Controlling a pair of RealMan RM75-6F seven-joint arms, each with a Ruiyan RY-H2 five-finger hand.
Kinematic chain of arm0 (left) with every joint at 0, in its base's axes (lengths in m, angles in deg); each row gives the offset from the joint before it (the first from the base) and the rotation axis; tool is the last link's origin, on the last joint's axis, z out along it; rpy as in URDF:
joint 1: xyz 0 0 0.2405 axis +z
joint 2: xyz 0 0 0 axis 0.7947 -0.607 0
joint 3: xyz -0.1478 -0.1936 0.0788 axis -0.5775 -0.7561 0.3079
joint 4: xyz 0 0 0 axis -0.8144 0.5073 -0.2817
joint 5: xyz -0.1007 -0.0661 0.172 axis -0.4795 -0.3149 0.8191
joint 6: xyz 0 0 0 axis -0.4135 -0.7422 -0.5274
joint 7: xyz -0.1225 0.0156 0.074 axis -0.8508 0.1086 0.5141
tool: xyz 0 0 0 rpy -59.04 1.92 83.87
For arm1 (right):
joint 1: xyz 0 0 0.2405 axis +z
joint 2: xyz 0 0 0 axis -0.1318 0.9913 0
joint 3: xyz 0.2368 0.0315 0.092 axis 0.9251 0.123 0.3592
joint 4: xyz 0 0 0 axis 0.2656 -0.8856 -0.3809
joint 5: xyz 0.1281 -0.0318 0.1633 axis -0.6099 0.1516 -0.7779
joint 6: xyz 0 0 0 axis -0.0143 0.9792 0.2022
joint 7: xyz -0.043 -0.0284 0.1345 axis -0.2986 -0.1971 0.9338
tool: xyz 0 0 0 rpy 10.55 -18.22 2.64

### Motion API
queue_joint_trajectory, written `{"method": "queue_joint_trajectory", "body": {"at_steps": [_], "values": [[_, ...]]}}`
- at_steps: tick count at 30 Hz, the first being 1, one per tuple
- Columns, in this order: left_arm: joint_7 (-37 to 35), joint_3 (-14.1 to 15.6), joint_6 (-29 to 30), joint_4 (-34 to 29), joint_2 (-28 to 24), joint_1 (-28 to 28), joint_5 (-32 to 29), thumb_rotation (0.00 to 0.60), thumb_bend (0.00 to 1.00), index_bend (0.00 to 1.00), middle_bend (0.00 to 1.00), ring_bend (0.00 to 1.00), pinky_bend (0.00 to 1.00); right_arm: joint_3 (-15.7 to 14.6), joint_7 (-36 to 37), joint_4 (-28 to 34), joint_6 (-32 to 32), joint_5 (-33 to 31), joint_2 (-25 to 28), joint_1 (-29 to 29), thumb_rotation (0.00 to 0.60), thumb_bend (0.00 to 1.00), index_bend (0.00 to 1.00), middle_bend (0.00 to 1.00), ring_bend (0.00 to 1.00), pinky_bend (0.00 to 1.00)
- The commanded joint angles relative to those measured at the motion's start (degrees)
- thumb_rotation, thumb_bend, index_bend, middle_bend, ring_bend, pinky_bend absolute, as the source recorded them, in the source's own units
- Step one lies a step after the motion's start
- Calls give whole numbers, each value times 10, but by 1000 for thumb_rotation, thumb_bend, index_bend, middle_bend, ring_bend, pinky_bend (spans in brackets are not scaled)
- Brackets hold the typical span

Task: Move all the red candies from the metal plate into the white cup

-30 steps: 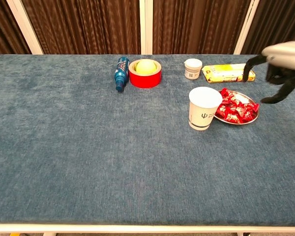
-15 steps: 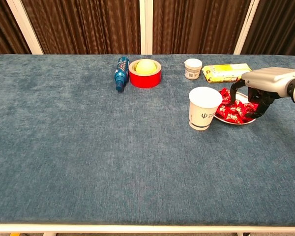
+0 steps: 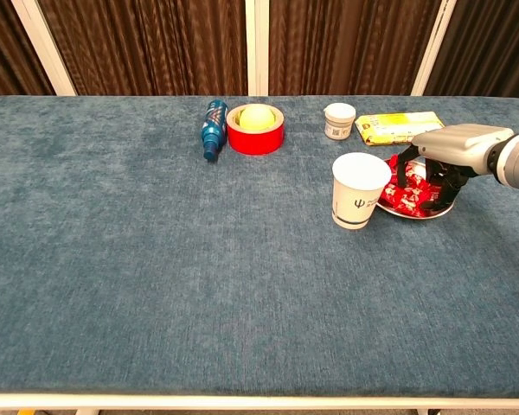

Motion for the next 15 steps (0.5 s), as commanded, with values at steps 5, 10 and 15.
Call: {"method": "queue_joint_trajectory", "body": {"at_steps": [5,10,15], "values": [[-4,1,1,4,1,2,-2,600,0,301,238,142,177,-6,-15,-13,-6,-20,-7,11,600,333,507,980,993,1000],[-7,0,1,8,3,3,-1,600,0,301,238,142,177,-4,-15,-9,6,-30,-3,11,600,401,596,986,1000,1000],[-8,0,2,9,2,2,0,600,0,301,238,142,177,11,1,55,56,-5,41,0,600,402,602,986,1000,1000]]}}
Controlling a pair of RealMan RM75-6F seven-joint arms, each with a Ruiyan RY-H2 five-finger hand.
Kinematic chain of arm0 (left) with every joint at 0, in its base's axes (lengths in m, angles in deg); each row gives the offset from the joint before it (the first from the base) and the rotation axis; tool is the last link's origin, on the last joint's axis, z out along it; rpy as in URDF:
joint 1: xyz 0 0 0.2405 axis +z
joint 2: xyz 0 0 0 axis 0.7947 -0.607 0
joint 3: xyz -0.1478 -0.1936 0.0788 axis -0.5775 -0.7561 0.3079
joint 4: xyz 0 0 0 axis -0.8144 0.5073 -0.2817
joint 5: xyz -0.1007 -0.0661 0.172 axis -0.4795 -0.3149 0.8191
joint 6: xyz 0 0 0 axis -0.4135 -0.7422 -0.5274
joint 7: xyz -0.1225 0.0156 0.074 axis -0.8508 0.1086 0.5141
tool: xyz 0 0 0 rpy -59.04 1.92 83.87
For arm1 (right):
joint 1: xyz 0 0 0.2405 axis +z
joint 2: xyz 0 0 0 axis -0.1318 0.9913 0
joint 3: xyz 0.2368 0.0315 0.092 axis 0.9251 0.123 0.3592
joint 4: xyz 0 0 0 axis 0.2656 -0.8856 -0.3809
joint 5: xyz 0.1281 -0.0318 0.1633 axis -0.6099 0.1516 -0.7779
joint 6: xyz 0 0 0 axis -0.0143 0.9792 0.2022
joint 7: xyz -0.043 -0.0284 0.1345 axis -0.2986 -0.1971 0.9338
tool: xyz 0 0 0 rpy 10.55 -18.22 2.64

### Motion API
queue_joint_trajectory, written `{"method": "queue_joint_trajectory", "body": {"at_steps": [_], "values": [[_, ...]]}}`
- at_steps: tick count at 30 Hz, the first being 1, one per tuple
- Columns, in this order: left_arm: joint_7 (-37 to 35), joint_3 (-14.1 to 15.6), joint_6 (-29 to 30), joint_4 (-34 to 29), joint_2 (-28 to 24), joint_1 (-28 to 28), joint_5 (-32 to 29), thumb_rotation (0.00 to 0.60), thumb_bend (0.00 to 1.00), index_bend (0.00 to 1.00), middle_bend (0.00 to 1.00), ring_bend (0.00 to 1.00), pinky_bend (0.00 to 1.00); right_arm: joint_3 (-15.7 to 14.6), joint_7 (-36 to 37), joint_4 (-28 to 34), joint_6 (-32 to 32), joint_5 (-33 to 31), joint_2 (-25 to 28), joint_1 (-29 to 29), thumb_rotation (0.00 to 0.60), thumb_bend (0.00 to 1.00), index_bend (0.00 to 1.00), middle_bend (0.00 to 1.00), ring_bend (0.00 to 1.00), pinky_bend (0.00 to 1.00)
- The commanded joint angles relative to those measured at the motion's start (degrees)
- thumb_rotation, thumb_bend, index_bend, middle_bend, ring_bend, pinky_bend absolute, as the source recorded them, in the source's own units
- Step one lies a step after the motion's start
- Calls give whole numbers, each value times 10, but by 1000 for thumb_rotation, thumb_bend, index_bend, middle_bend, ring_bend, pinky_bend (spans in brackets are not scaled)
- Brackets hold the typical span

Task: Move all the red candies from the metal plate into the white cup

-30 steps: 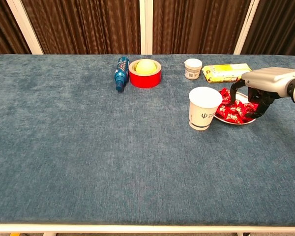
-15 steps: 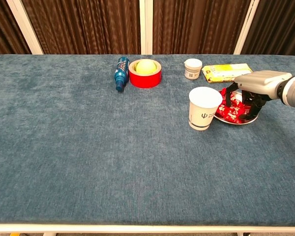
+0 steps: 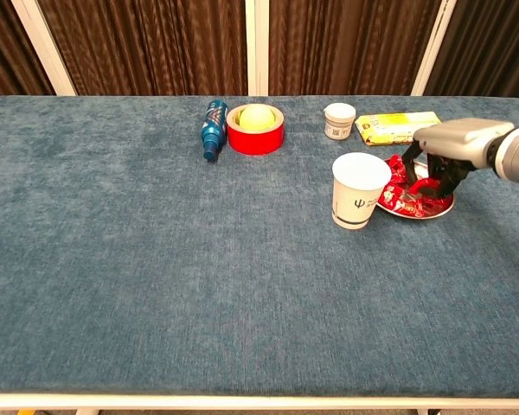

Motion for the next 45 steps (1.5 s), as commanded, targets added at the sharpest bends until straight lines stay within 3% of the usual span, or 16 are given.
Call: {"method": "queue_joint_trajectory", "body": {"at_steps": [1,8,13,25,32,38,45], "values": [[-1,-1,0,0,-1,-1,1,600,0,301,238,142,177,13,12,59,45,24,43,-11,600,402,602,986,1000,1000],[3,-3,4,-5,-3,-2,4,600,0,300,238,142,177,26,43,193,113,101,124,-31,600,402,602,986,1000,1000],[4,-3,7,-7,-4,-2,7,600,0,300,238,142,177,21,57,228,96,125,132,-20,600,402,598,986,1000,1000],[-5,2,5,-4,-5,4,3,600,0,301,238,142,177,1,26,191,64,104,74,5,600,379,428,986,996,1000],[-8,1,0,1,-4,1,2,600,0,300,238,142,177,3,32,187,83,112,75,2,600,132,296,986,995,1000],[-7,-2,5,-1,-4,1,4,600,0,300,238,142,177,21,63,185,103,106,90,-7,600,89,283,986,995,1000],[-8,-2,4,2,-1,0,5,600,0,300,238,142,177,18,54,107,62,52,69,5,600,119,331,986,996,1000]]}}
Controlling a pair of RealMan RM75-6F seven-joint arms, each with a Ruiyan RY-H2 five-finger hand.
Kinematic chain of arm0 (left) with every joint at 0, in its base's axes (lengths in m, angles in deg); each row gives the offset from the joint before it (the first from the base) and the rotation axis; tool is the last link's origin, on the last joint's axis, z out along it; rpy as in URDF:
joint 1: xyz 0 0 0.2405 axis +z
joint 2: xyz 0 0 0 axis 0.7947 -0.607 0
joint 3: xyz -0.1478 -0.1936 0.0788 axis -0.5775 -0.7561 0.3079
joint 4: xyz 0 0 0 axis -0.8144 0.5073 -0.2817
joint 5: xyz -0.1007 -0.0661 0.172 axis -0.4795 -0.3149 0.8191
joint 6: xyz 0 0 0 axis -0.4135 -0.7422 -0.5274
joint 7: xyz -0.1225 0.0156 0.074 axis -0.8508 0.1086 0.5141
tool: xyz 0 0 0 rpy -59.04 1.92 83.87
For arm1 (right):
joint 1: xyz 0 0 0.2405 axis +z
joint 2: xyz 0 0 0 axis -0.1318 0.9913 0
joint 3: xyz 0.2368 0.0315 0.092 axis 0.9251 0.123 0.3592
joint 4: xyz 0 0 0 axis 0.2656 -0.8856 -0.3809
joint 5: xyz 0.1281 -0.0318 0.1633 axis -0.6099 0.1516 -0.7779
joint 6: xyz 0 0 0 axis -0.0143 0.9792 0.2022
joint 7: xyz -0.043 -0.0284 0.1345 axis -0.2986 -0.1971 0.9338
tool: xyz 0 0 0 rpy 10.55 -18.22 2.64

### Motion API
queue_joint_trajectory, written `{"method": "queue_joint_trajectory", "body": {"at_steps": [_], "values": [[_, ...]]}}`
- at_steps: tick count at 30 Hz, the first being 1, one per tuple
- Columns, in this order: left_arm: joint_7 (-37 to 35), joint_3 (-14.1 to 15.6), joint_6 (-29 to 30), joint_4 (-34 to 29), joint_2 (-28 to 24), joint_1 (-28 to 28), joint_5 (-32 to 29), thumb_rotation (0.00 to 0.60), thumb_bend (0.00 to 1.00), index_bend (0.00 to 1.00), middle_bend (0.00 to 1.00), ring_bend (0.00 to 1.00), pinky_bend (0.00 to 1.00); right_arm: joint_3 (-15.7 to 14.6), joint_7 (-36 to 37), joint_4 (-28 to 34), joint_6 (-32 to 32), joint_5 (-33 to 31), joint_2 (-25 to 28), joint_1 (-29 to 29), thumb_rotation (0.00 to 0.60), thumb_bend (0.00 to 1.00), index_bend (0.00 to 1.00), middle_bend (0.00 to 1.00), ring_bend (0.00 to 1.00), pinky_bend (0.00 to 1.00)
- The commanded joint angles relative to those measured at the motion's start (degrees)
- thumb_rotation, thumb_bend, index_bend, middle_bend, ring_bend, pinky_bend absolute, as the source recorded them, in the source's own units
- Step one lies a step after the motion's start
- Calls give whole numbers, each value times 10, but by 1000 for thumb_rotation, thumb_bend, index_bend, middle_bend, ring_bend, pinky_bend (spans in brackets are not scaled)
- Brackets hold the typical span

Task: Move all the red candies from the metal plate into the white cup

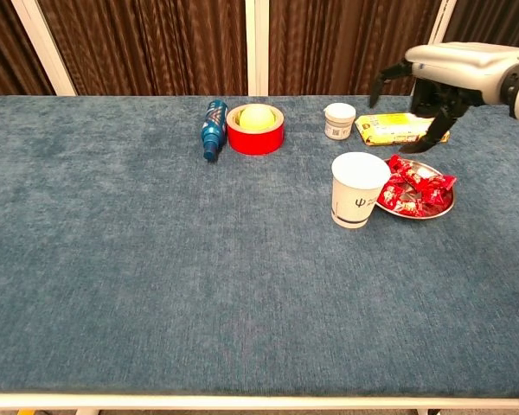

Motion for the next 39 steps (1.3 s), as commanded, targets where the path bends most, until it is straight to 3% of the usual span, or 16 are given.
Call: {"method": "queue_joint_trajectory", "body": {"at_steps": [1,7,13,22,39], "values": [[0,1,-1,1,1,0,0,600,0,300,238,142,177,-7,-13,-51,-35,-33,-26,12,600,119,341,986,996,1000],[0,2,4,-1,-1,5,0,600,0,301,238,142,177,-19,-34,-129,-69,-47,-83,35,600,119,370,986,996,1000],[5,3,0,-5,-3,3,-1,600,0,300,238,142,177,-21,-37,-168,-80,-47,-119,45,600,127,393,986,996,1000],[0,3,2,-4,-5,4,0,600,0,300,238,142,177,-22,-35,-198,-85,-50,-141,46,600,192,428,986,996,1000],[-8,7,2,7,1,9,-2,600,0,300,238,142,177,-24,-59,-234,-104,-70,-170,54,600,214,449,986,996,1000]]}}
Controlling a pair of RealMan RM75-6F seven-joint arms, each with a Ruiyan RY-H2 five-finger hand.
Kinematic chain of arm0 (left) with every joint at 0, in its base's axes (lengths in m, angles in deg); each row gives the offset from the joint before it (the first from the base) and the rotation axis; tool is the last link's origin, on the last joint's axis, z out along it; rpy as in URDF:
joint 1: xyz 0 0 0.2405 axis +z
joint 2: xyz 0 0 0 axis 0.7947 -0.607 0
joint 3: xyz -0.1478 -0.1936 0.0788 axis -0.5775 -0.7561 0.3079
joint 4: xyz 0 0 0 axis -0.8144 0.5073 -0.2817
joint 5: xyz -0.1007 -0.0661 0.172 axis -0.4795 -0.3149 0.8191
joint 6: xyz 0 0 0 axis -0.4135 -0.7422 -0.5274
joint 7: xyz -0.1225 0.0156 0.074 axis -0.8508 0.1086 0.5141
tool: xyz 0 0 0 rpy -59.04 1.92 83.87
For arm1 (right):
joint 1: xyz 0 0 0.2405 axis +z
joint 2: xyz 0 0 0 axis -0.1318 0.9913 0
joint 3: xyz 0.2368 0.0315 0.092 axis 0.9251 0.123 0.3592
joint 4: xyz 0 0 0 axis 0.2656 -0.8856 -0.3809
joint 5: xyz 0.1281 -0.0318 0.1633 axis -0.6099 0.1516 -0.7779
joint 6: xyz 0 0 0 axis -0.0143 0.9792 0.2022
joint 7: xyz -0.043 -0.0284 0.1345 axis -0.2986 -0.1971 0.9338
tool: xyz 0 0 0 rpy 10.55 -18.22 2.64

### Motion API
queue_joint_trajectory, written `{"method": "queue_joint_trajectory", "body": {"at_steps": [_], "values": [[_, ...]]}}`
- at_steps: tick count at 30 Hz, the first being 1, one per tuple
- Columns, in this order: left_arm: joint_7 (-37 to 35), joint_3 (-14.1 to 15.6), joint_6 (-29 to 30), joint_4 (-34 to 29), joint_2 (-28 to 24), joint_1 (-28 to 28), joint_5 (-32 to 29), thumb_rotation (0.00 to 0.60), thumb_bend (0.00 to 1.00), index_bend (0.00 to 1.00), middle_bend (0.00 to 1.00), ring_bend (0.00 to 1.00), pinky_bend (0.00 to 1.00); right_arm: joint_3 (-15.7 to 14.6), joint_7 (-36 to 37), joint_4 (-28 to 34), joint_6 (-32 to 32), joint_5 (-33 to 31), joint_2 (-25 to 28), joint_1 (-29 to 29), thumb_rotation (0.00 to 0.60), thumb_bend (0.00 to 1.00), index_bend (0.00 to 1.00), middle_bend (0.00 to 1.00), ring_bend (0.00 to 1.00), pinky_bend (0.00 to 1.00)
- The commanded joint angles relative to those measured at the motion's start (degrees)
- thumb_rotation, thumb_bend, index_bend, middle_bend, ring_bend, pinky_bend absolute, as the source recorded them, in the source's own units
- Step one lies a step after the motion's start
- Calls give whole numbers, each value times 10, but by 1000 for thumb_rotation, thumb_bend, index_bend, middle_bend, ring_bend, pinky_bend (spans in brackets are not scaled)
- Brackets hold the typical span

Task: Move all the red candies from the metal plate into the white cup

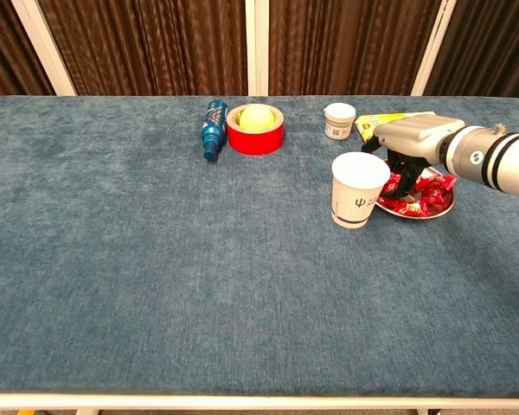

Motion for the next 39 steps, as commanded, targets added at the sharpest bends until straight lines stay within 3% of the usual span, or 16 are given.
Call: {"method": "queue_joint_trajectory", "body": {"at_steps": [1,7,12,19,23,32,39], "values": [[-2,0,-1,2,1,1,-1,600,0,300,238,142,177,-1,-7,-5,-3,-5,-5,2,600,223,465,986,996,1000],[-6,0,1,6,3,3,-1,600,0,300,238,142,177,2,-16,-5,9,-13,-5,-1,600,328,601,986,1000,1000],[-6,0,3,6,3,3,0,600,0,300,238,142,177,11,-8,37,42,-1,27,-13,600,335,632,986,1000,1000],[-4,-1,7,2,0,2,6,600,0,301,238,142,177,36,24,217,128,60,139,-44,600,334,634,986,1000,1000],[-3,-2,11,-1,-1,2,10,600,0,301,238,142,177,36,29,284,142,86,172,-50,600,334,636,986,1000,1000],[-4,-1,12,-1,-2,5,7,600,0,301,238,142,177,10,-6,288,108,78,152,-33,600,334,550,986,1000,1000],[-1,0,7,-3,0,4,5,600,0,300,238,142,177,0,-17,276,98,70,140,-29,600,327,392,986,988,1000]]}}
